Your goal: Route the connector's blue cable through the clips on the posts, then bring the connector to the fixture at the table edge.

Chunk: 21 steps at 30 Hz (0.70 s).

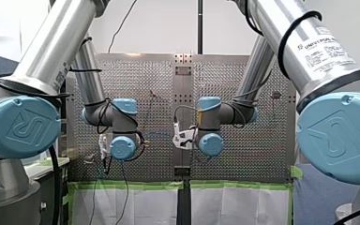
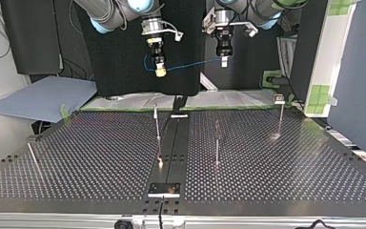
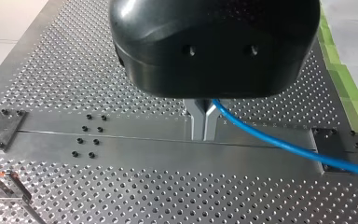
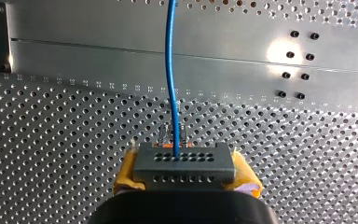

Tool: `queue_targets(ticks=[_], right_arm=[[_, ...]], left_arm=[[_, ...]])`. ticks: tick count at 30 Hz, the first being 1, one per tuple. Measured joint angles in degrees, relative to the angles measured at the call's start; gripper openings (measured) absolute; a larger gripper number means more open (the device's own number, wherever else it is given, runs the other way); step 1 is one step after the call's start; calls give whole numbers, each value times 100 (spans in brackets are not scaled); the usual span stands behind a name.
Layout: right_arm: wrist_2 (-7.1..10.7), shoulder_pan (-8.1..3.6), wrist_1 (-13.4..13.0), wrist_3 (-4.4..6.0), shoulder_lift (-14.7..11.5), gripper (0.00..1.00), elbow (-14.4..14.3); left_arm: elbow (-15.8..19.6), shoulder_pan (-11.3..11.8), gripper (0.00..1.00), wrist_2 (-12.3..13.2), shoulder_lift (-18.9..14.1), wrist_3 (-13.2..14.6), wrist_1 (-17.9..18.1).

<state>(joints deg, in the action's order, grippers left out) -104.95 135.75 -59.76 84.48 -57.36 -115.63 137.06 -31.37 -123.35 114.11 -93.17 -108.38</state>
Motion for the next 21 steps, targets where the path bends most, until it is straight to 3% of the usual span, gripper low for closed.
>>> queue_targets(ticks=[18, 21], right_arm=[[0, 0, -1, 0, 0, 0, 0], [-51, 0, 48, 50, 29, 0, -6]], left_arm=[[2, -3, 1, 0, -1, 2, -1], [-40, -42, 1, 48, -47, 49, -46]])
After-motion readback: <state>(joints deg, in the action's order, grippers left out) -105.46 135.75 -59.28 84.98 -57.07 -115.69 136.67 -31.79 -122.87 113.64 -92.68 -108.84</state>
